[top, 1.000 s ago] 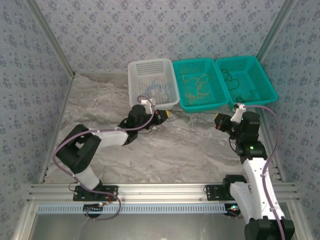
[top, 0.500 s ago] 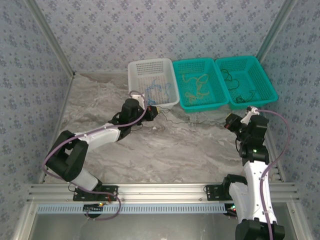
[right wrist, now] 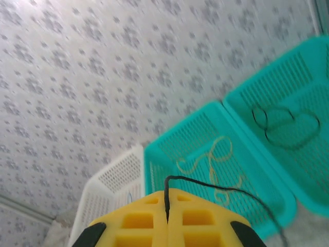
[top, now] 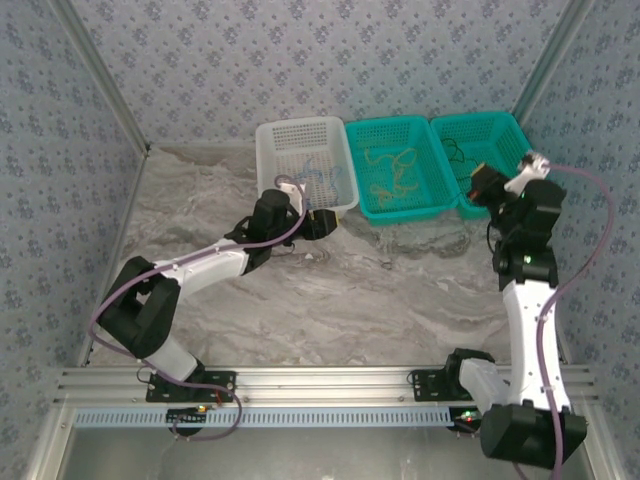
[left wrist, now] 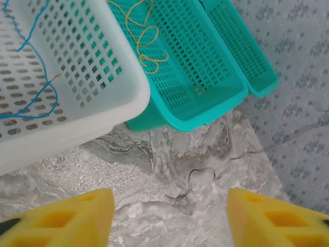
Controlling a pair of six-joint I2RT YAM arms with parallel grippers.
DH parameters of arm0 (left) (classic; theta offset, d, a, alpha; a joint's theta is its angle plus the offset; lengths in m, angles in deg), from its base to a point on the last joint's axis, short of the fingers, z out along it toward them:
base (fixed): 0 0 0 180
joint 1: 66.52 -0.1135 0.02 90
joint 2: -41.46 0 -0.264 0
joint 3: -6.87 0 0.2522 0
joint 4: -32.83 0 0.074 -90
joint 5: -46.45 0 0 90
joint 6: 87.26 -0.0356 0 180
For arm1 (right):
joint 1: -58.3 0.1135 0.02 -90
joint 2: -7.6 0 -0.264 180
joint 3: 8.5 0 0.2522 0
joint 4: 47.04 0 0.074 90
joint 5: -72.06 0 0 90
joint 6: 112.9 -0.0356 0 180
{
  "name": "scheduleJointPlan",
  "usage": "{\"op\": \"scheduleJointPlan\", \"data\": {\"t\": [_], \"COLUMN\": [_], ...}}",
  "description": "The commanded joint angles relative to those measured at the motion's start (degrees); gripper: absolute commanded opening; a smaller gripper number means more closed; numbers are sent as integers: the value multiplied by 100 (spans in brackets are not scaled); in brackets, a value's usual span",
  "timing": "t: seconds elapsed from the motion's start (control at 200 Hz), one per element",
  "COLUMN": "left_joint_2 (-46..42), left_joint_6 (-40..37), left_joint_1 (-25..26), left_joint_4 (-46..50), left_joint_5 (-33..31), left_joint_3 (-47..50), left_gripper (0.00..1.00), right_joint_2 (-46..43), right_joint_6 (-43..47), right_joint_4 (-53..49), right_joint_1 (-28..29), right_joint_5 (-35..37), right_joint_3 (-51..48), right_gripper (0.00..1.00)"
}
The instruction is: Untangle the cables
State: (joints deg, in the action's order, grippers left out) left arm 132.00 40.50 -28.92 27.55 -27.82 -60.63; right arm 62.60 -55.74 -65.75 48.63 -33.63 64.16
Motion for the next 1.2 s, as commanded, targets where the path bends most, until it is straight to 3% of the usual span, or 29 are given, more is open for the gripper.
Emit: {"op": "scheduleJointPlan", "data": {"t": [0.0, 0.145, 0.47, 0.615, 0.819, 1.194], "left_joint_2": [-17, -119, -308, -407, -390, -157], "left_joint_6": [-5, 76, -100, -162, -120, 119], "left_joint_1": [-16, -16, -148, -210, -232, -233], "left_joint_4": [6, 16, 444, 665, 909, 943], "left_joint_5": [-47, -256, -564, -758, -900, -939], "left_joint_3": [-15, 103, 177, 225, 189, 73], "left_gripper": [74, 99, 99, 99, 99, 99], "right_joint_2": [517, 1311, 3241, 3632, 3908, 4569], "right_joint_6": [474, 1234, 2477, 2776, 4036, 4799], "right_joint_4": [268, -312, -867, -486, 1048, 560], "right_joint_1": [145, 148, -68, -15, 413, 414], "right_joint_5": [279, 816, 2171, 2879, 4762, 5025], "right_joint_3": [1179, 2613, 5060, 4942, 4016, 5680], "right_gripper": [0, 0, 0, 0, 0, 0]}}
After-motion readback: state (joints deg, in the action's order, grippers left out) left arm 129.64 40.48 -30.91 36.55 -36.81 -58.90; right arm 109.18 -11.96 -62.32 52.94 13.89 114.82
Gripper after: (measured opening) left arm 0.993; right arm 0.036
